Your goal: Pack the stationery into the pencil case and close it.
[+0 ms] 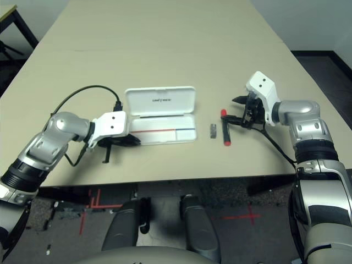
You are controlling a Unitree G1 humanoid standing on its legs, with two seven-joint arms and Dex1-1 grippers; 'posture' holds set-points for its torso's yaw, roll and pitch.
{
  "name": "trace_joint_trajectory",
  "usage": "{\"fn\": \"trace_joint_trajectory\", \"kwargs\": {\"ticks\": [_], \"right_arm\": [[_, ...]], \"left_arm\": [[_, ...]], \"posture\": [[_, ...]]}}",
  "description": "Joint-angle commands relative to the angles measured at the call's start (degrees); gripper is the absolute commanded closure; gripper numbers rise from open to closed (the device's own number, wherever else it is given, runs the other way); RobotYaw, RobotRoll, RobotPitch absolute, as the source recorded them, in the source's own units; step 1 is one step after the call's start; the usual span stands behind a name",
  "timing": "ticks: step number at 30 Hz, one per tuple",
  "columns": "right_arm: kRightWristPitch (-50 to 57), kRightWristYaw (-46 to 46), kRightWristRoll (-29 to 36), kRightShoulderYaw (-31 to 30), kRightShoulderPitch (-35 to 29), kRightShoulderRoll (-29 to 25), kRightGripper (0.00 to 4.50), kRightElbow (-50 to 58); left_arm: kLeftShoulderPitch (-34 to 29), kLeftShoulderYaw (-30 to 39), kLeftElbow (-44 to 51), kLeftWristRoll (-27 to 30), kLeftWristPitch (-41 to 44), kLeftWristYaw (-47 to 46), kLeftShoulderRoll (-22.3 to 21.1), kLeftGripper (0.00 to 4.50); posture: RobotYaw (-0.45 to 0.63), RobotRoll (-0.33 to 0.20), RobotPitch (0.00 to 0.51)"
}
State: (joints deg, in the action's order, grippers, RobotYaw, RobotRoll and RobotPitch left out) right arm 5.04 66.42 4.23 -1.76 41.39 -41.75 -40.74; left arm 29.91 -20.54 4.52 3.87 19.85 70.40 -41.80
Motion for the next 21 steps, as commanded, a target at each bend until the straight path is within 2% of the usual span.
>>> {"fn": "trace_joint_trajectory", "kwargs": {"ticks": [1,9,17,20,21], "right_arm": [[-0.6,0.0,-0.7,-0.7,0.2,0.1,0.00,-0.9],[-1.0,0.1,-1.2,-0.9,0.5,0.3,0.00,-1.4],[-1.5,0.1,-1.6,-1.1,1.2,0.7,0.00,-2.2],[-1.7,0.2,-1.8,-1.0,1.1,0.7,0.00,-2.3],[-1.7,0.2,-1.8,-1.0,1.1,0.7,0.00,-2.3]], "left_arm": [[-2.0,0.8,2.5,0.7,-0.2,0.5,-1.2,4.46],[-4.5,1.5,4.1,1.1,0.5,-0.4,-1.6,4.46],[-4.5,1.7,3.4,0.7,0.0,-1.6,-0.8,4.46],[-4.5,1.6,3.5,0.7,-0.1,-1.7,-0.9,3.83],[-4.5,1.6,3.6,0.7,-0.1,-1.7,-1.0,3.41]], "posture": [[0.00,0.000,0.145],[0.01,0.000,0.147],[0.01,0.000,0.147],[0.01,0.000,0.144],[0.01,0.000,0.144]]}}
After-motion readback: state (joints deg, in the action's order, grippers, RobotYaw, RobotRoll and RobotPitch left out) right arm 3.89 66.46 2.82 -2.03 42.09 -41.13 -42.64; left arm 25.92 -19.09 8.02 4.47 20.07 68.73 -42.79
